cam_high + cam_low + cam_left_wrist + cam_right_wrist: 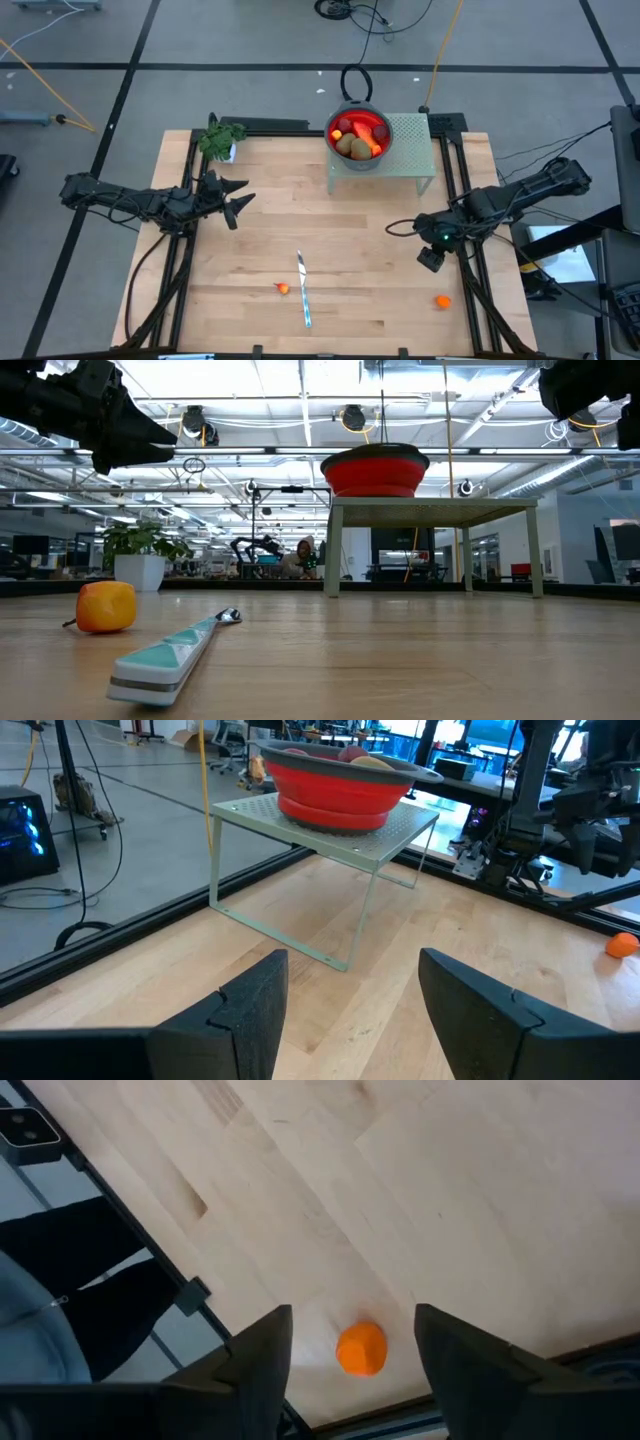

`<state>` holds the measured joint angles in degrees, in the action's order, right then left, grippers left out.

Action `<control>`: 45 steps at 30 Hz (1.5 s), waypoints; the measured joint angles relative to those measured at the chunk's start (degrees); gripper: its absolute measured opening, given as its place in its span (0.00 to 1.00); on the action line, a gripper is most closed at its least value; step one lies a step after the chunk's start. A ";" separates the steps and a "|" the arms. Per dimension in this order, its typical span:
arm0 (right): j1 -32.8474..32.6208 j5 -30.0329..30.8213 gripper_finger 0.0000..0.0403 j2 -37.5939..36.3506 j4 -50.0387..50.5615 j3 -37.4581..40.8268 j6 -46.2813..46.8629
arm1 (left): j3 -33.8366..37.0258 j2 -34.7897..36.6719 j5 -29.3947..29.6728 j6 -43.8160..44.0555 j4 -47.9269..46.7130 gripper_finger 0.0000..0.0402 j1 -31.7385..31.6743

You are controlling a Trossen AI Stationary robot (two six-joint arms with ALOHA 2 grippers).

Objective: Pick & Place Fruit
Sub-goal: Put the tangerine into the red strainer bowl on the shelf

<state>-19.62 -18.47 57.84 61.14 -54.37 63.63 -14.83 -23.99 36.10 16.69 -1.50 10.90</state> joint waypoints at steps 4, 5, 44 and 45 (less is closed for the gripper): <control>0.04 0.32 0.52 0.00 -0.02 0.00 0.19 | 0.00 0.01 0.00 0.00 0.00 0.56 0.01; 0.03 0.31 0.52 0.00 0.01 0.00 0.19 | 0.00 0.02 0.00 0.00 0.00 0.56 0.00; -38.29 13.24 0.52 17.76 -7.34 -2.32 42.18 | 0.00 0.01 0.00 0.63 0.04 0.56 0.00; -38.60 12.33 0.52 18.50 -7.33 -2.32 42.21 | 0.00 0.01 0.00 1.03 0.04 0.56 0.00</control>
<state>-58.22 -6.14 76.34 53.82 -56.69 105.84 -14.83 -23.98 36.10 17.72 -1.45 10.90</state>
